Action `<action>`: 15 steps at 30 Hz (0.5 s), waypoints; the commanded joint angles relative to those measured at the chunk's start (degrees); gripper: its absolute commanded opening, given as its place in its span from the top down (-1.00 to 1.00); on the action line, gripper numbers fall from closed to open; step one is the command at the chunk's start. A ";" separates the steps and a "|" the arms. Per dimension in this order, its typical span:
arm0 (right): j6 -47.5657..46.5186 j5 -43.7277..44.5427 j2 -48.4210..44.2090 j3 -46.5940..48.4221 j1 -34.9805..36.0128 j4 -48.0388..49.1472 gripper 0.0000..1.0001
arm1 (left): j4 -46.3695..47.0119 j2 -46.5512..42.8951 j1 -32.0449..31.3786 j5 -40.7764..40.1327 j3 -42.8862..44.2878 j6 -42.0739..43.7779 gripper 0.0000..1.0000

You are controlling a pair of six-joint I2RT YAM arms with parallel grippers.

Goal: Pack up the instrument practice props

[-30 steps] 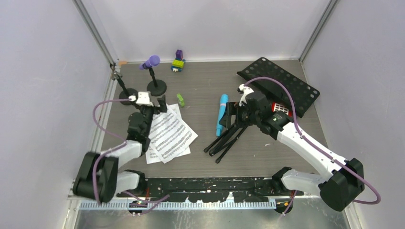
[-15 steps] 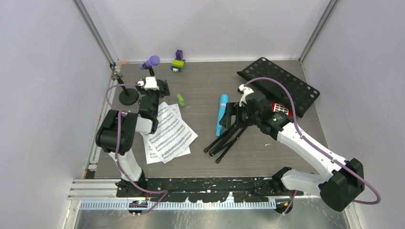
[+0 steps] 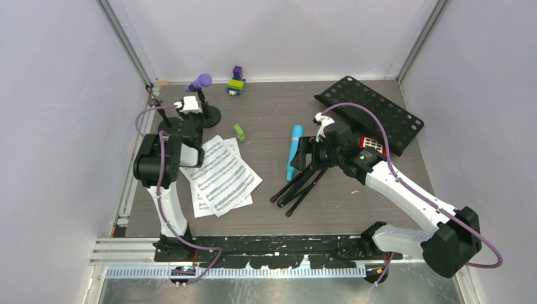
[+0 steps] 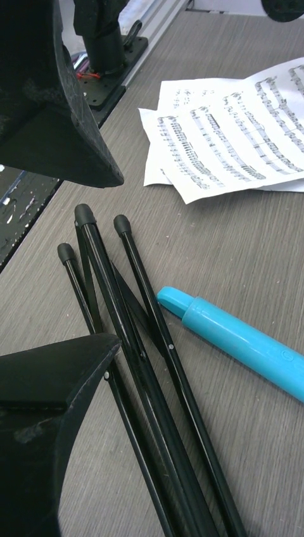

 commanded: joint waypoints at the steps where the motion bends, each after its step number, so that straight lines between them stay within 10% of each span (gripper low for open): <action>1: -1.37 0.20 0.70 1.34 0.21 0.92 -0.79 | 3.92 2.50 0.65 3.11 4.36 -2.19 -0.23; 15: -1.81 0.58 0.75 1.78 0.23 0.46 -0.79 | 3.91 8.68 1.52 2.63 10.19 -5.76 0.10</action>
